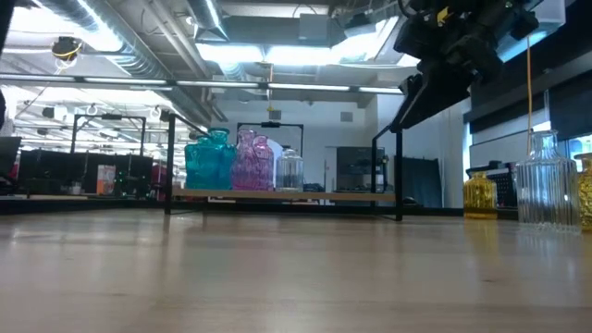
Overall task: Sort vases onto shelf
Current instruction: Put the bottom transparent vase on the shelf aligned with the other transparent vase
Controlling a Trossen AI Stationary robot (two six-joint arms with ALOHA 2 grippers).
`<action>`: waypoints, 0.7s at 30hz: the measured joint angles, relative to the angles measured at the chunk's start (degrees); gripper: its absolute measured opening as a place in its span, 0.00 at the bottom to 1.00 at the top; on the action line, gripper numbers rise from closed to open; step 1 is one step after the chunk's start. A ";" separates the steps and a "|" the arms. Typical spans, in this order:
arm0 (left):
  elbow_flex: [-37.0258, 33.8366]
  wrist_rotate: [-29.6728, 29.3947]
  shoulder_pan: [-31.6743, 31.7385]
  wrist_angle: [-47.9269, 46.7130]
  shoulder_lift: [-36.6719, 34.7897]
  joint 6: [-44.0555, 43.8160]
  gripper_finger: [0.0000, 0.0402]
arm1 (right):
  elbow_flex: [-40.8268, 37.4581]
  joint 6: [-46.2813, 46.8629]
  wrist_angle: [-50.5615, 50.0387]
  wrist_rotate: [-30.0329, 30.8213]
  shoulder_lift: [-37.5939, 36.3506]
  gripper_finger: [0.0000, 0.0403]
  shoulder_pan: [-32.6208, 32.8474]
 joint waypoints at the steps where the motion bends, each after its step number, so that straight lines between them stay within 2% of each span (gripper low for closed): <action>1: -1.66 -0.94 -1.67 0.07 -1.06 -2.19 0.35 | 0.00 0.01 0.53 -0.33 0.00 0.47 0.20; 11: -20.51 -6.19 -16.58 1.46 -11.67 -25.29 0.35 | 1.09 -1.54 7.08 0.85 0.00 0.47 7.51; 16: -28.14 -5.14 -23.81 4.15 -14.32 -40.12 0.35 | 1.79 1.25 9.91 2.92 -0.02 0.47 13.27; 21: -33.21 -2.13 -31.02 7.42 -14.04 -54.86 0.35 | 1.87 6.38 12.03 8.07 0.26 0.47 20.20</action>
